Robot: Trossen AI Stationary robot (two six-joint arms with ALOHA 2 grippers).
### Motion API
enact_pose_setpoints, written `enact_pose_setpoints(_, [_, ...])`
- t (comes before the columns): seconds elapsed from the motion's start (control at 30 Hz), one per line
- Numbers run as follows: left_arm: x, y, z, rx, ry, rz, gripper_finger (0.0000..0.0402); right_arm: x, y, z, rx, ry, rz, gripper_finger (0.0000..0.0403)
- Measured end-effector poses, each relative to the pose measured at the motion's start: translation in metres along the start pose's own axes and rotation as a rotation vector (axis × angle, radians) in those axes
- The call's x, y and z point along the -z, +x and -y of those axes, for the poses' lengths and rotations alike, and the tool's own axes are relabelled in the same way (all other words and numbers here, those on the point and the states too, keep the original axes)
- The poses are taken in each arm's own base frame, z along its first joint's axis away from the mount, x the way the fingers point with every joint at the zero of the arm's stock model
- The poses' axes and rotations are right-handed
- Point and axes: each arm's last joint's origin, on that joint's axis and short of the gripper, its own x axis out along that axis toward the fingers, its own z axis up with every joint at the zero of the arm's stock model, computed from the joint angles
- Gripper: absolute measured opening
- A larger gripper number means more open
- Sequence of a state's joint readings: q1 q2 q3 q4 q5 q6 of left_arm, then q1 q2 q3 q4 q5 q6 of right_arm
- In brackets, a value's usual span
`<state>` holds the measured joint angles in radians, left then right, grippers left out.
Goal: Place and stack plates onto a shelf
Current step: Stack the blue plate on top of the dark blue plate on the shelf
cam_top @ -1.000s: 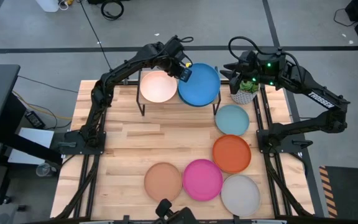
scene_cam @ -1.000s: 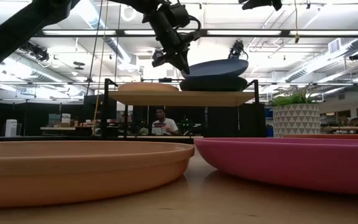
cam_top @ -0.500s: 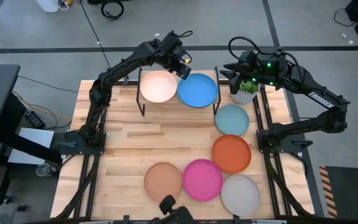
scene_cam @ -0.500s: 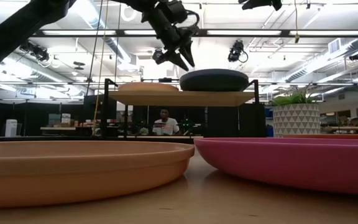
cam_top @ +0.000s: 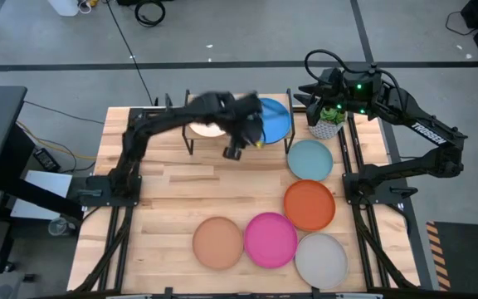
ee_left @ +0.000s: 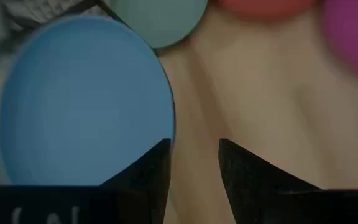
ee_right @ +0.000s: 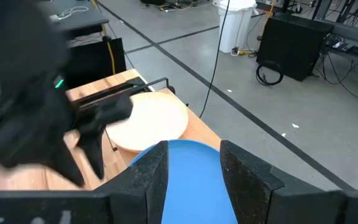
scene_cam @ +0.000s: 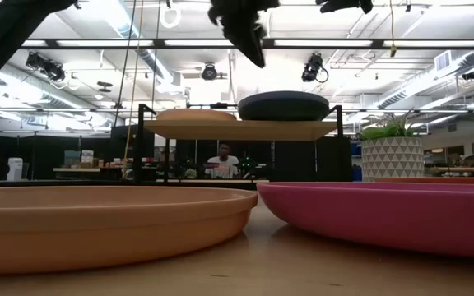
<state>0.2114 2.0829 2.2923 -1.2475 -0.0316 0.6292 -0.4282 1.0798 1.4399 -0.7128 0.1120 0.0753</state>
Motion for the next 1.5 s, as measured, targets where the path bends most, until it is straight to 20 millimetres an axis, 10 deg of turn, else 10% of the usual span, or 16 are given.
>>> enact_pose_setpoints(0.27, [-0.024, 0.02, 0.02, -0.149, 0.086, 0.009, 0.0142, 0.0, 0.0, 0.0, 0.0, 0.009, 0.0, 0.0152])
enact_pose_setpoints(0.93, [-0.008, 0.075, 0.002, -0.124, 0.076, -0.104, 0.0142, -0.001, 0.0, 0.0, 0.0, 0.012, 0.007, 0.0152])
enact_pose_setpoints(1.5, [-0.004, 0.077, -0.012, -0.259, -0.003, -0.145, 0.0142, -0.001, 0.0, 0.0, 0.0, 0.014, 0.008, 0.0152])
